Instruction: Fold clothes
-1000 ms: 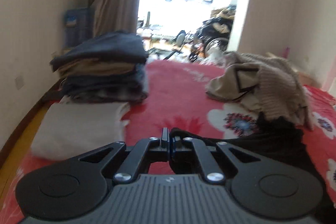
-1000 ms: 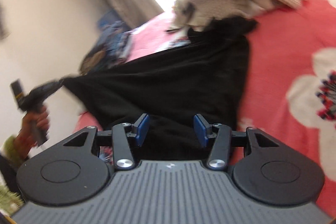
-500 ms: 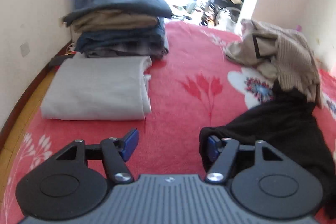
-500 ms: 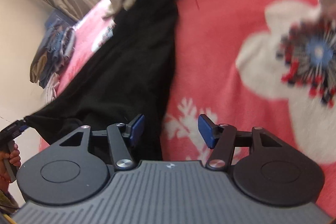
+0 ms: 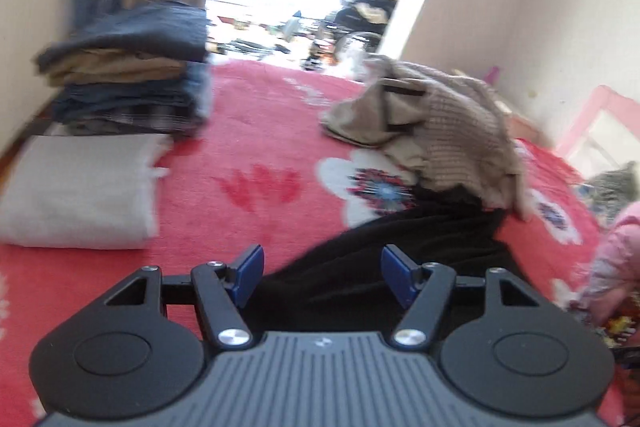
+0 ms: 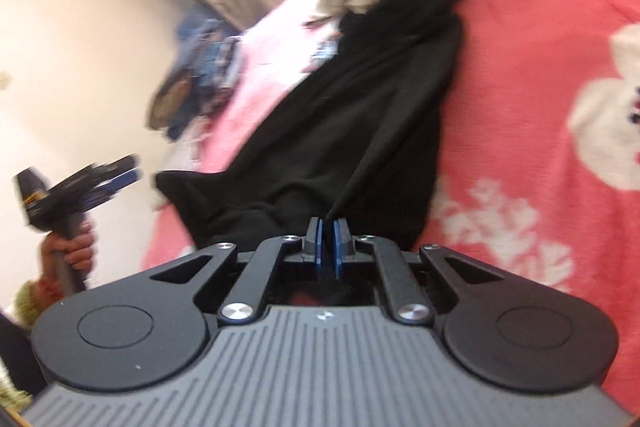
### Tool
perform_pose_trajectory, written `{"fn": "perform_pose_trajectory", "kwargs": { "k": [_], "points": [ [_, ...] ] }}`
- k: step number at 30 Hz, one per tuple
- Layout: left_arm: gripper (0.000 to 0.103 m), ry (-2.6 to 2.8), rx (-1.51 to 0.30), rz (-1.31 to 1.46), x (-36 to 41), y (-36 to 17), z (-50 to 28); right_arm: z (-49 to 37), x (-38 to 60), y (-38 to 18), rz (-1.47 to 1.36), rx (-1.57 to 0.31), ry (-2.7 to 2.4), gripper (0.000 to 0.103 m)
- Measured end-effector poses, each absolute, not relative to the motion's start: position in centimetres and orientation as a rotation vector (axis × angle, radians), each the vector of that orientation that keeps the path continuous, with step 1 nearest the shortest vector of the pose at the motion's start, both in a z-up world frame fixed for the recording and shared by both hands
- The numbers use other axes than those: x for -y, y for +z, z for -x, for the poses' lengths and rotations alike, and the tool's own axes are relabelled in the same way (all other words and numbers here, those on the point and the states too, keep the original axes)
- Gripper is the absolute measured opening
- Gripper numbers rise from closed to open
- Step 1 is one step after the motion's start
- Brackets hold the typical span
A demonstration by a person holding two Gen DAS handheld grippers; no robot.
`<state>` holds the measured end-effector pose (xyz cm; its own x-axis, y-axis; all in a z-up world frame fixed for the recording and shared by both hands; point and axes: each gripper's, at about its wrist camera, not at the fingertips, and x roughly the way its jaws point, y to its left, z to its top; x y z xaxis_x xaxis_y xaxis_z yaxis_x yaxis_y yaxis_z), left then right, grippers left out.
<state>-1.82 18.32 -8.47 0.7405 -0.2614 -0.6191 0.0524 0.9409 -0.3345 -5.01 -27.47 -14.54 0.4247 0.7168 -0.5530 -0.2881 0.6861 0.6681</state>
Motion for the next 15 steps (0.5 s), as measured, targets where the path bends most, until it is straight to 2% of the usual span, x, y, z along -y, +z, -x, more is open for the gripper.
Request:
{"fn": "perform_pose_trajectory", "kwargs": {
  "k": [10, 15],
  "points": [
    [0.071, -0.694, -0.920, 0.237, -6.5, -12.1, -0.5, 9.2, 13.9, -13.8, -0.081, -0.890, 1.001, 0.004],
    [0.071, -0.774, -0.939, 0.128, -2.7, -13.5, 0.0, 11.6, 13.4, -13.0, 0.060, -0.827, 1.002, 0.007]
  ]
}}
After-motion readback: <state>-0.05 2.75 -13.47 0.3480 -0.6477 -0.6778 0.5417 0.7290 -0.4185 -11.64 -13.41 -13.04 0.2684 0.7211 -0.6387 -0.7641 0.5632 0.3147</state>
